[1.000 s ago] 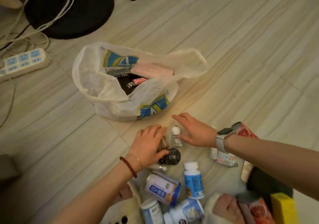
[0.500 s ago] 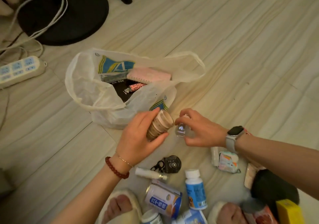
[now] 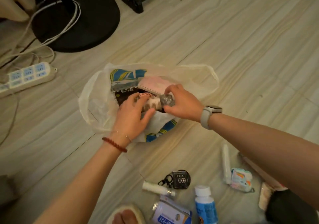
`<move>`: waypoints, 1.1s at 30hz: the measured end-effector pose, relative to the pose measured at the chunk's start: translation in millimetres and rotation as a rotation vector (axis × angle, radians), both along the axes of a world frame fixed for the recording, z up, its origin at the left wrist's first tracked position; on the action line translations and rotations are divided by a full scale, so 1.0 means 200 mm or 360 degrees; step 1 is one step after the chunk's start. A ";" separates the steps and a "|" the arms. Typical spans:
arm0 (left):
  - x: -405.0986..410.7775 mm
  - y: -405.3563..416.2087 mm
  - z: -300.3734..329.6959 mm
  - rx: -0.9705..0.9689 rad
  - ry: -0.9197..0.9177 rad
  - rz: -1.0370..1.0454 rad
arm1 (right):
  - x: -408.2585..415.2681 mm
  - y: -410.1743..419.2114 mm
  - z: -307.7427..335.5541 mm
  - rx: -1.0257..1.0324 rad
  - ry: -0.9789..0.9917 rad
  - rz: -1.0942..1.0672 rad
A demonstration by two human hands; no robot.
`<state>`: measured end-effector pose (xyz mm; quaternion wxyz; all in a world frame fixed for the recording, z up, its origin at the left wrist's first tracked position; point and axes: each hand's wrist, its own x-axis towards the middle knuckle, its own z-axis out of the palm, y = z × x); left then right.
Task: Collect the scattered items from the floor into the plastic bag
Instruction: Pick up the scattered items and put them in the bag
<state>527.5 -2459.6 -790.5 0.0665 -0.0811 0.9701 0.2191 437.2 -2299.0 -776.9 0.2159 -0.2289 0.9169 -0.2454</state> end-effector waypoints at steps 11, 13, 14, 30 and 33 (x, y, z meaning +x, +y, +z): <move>0.17 0.07 -0.08 -0.0287 0.0485 -0.0523 | 0.12 0.13 -0.07 -0.0264 -0.0167 0.0013; 0.19 0.08 -0.02 0.0015 0.0485 -0.0299 | 0.16 0.14 -0.04 -0.0375 -0.0147 0.0045; 0.19 0.08 0.02 0.0194 0.0465 -0.0171 | 0.17 0.17 -0.03 -0.0324 -0.0085 0.0145; 0.16 -0.06 0.29 0.0267 0.1030 0.0177 | -0.02 0.24 0.21 -0.0121 0.1137 0.0425; 0.21 -0.03 0.21 0.0046 0.0696 -0.0022 | 0.02 0.35 0.10 0.0183 0.1053 0.0578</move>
